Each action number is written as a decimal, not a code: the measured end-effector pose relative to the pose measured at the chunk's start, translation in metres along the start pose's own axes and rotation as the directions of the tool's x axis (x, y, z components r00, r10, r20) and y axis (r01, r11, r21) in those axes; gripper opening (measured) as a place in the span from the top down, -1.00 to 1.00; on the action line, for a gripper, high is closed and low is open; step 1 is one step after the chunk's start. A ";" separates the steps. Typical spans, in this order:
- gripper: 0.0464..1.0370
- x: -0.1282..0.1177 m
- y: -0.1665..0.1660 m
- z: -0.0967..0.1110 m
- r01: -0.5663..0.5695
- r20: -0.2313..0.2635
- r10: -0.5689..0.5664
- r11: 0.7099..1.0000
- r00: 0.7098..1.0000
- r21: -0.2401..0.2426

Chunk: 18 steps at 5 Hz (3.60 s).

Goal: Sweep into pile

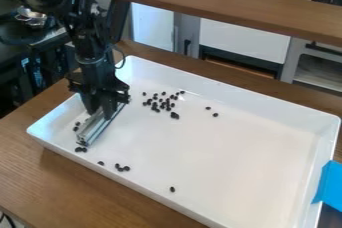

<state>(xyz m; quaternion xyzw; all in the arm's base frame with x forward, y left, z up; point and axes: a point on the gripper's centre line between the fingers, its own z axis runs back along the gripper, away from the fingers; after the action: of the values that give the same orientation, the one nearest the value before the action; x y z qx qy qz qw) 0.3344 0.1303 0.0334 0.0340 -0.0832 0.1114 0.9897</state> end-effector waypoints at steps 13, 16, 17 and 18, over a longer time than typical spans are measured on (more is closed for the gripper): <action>0.41 0.049 -0.111 -0.005 -0.014 0.053 0.025 0.977 0.998 -0.211; 0.41 0.047 -0.031 -0.011 -0.104 0.049 0.114 0.980 0.992 -0.172; 0.41 0.043 -0.012 -0.010 -0.115 0.021 0.119 0.983 0.993 -0.141; 0.41 0.034 -0.014 -0.006 -0.144 -0.007 0.145 0.972 0.989 -0.187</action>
<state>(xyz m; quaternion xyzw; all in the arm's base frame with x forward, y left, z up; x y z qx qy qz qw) 0.3707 0.1248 0.0323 -0.0647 -0.0987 0.1747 0.9775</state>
